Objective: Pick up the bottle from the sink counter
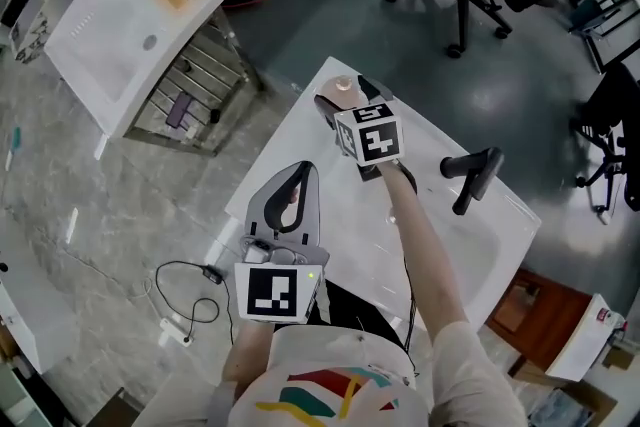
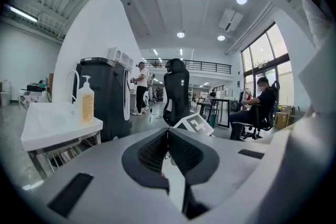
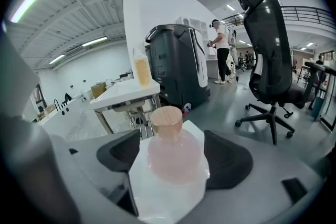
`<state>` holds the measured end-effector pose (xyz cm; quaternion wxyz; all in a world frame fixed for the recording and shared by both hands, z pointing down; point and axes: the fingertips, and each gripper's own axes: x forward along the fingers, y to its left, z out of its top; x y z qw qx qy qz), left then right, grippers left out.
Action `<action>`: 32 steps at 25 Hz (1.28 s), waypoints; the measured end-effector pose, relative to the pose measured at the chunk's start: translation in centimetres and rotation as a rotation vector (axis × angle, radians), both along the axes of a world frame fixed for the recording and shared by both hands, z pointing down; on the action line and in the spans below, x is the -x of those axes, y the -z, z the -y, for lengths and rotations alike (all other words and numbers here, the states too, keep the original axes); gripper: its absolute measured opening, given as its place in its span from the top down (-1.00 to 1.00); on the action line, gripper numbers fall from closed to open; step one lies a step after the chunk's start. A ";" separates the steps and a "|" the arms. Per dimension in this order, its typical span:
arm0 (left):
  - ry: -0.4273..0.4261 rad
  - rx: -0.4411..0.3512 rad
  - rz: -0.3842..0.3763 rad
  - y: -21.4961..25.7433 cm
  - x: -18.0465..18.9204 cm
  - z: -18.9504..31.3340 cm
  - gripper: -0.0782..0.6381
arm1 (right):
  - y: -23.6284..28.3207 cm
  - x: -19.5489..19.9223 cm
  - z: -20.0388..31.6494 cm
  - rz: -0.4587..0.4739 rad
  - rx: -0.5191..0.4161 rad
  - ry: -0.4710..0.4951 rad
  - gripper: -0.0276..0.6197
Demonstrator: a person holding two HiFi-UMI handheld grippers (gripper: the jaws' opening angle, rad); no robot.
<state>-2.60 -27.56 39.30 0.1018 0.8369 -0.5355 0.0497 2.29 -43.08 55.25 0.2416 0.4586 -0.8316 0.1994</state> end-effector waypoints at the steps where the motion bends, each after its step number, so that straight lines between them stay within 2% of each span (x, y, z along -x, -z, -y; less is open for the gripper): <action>1: -0.002 0.005 0.002 -0.2 0.1 0.0 0.73 | -0.3 0.1 0.1 -0.004 0.000 0.004 -0.24; 15: -0.001 0.039 -0.002 -2.1 0.8 -0.1 0.73 | -3.1 0.3 0.5 -0.031 0.030 -0.007 -0.24; 32: -0.002 0.054 -0.013 -2.7 0.8 -0.2 0.73 | -3.3 0.4 0.8 -0.024 0.022 -0.010 -0.24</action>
